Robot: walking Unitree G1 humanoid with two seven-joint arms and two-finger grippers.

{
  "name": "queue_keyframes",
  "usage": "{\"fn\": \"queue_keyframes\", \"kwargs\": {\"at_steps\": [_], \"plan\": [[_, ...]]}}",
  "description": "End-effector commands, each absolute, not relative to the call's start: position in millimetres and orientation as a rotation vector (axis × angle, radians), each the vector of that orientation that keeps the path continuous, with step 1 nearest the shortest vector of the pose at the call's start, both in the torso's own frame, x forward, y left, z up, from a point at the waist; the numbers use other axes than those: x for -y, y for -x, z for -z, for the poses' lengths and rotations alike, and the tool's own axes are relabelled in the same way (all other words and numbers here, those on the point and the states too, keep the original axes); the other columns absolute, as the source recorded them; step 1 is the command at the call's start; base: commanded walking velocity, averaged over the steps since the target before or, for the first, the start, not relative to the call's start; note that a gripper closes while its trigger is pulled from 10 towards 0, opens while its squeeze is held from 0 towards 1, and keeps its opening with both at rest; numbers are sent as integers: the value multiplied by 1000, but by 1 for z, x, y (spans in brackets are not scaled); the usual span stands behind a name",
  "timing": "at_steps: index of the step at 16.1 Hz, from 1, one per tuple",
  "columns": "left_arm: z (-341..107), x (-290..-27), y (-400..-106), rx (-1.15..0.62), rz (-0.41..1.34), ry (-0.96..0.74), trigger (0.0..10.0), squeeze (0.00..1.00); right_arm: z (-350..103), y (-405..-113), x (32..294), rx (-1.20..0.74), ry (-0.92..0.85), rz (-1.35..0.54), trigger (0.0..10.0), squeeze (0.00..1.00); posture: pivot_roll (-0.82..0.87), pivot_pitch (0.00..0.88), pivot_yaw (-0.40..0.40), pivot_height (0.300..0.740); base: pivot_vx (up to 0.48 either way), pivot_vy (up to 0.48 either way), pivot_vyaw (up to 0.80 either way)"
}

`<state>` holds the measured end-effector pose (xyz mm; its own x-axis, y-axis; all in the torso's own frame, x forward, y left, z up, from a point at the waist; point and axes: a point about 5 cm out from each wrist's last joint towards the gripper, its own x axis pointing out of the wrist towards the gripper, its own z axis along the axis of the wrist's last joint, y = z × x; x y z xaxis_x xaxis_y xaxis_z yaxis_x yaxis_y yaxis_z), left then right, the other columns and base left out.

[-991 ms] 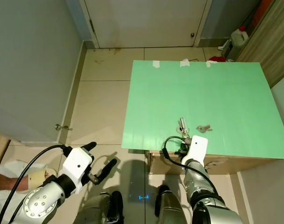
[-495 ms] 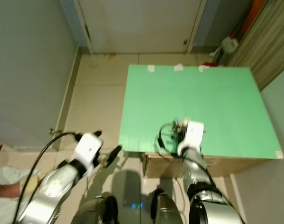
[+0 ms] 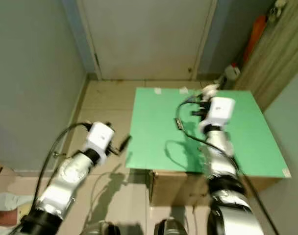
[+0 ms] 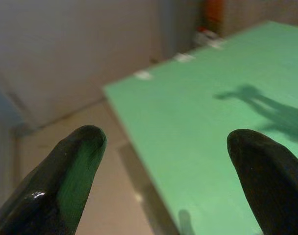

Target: Hang keys on a hook

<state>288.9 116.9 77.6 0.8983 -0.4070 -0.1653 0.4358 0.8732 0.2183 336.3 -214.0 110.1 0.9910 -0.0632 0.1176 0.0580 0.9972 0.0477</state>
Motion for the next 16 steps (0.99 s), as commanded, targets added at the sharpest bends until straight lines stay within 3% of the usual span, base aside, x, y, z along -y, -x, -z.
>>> {"fn": "queue_keyframes", "kwargs": {"at_steps": [1, 7, 10, 16], "plan": [[-78, -128, -292, -115, 399, -255, 10000, 0, -110, -331, 220, 121, -38, 69, 0, 0, -54, 0, 26, 740, 0, 0, 0], [-81, -139, -302, -80, 349, -284, 10000, 0, -108, -314, 214, 117, -12, 29, 0, 0, -64, 0, 24, 740, 0, 0, 0], [-96, -141, -310, -70, 631, -378, 10000, 0, -123, -318, 206, 100, 9, -174, 0, 0, -59, 0, 18, 740, 0, 0, 0], [-147, -162, -329, -11, 908, -543, 10000, 0, -168, -331, 224, 74, 133, -442, 0, 0, -67, 0, 22, 740, 0, 0, 0]]}}
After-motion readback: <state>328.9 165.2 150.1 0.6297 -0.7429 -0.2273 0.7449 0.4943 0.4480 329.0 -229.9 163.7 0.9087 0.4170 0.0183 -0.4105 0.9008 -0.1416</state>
